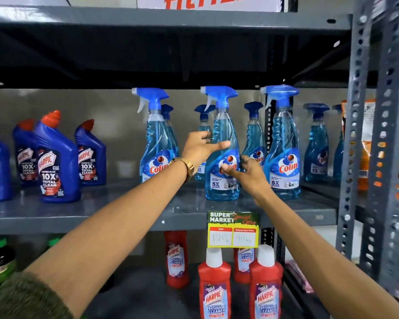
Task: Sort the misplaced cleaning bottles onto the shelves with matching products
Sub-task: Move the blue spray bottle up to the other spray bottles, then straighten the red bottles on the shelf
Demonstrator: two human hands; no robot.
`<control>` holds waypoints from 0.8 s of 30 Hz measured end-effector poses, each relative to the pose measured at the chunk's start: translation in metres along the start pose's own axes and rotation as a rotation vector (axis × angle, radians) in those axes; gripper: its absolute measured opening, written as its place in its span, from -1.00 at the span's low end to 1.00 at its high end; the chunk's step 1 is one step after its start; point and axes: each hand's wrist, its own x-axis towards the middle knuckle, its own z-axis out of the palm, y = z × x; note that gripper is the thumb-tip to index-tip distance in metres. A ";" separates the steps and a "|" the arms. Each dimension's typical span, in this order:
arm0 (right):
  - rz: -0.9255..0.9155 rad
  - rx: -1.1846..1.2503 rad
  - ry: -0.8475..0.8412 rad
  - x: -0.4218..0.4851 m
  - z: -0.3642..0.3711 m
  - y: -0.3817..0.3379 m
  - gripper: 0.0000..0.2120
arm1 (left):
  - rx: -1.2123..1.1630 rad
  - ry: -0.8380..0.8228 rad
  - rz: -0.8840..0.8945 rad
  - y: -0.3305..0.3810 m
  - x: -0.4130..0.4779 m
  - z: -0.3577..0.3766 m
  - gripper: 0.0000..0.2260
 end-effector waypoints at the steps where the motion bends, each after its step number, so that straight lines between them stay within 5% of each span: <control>1: 0.002 -0.012 0.003 -0.002 -0.001 0.000 -0.48 | -0.004 0.015 -0.004 0.000 -0.002 -0.001 -0.58; 5: -0.040 -0.109 0.038 -0.023 -0.005 -0.011 -0.43 | -0.009 0.104 -0.020 0.000 -0.019 -0.010 -0.41; 11: -0.389 -0.617 0.231 -0.071 0.005 -0.030 -0.42 | 0.030 0.157 0.139 0.006 -0.085 -0.033 -0.55; 15: -0.499 -0.378 0.201 -0.112 0.026 -0.040 -0.56 | -0.010 0.166 0.247 0.006 -0.139 -0.043 -0.69; 18: -0.447 -0.205 0.072 -0.150 0.043 -0.032 -0.66 | -0.036 0.169 0.294 -0.005 -0.179 -0.048 -0.77; 24: -0.194 -0.251 -0.164 -0.207 0.063 0.045 -0.77 | -0.054 0.131 0.124 -0.074 -0.246 -0.044 -0.86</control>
